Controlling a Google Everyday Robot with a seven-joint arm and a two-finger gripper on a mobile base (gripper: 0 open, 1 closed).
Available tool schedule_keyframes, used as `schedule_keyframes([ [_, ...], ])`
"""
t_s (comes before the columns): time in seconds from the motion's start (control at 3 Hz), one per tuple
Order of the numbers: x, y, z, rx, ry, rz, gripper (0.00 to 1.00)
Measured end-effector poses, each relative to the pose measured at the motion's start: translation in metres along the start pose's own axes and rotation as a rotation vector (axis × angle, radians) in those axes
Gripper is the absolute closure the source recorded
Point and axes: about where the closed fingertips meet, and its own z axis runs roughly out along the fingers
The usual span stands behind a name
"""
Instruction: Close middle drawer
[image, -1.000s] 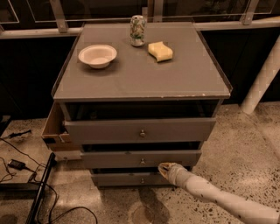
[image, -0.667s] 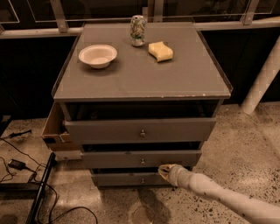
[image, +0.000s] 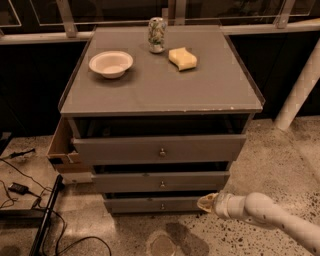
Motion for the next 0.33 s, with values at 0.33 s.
schedule_keyframes([
  [0.33,-0.0075,0.0214,0.0015,-0.083,-0.024,0.003,0.81],
])
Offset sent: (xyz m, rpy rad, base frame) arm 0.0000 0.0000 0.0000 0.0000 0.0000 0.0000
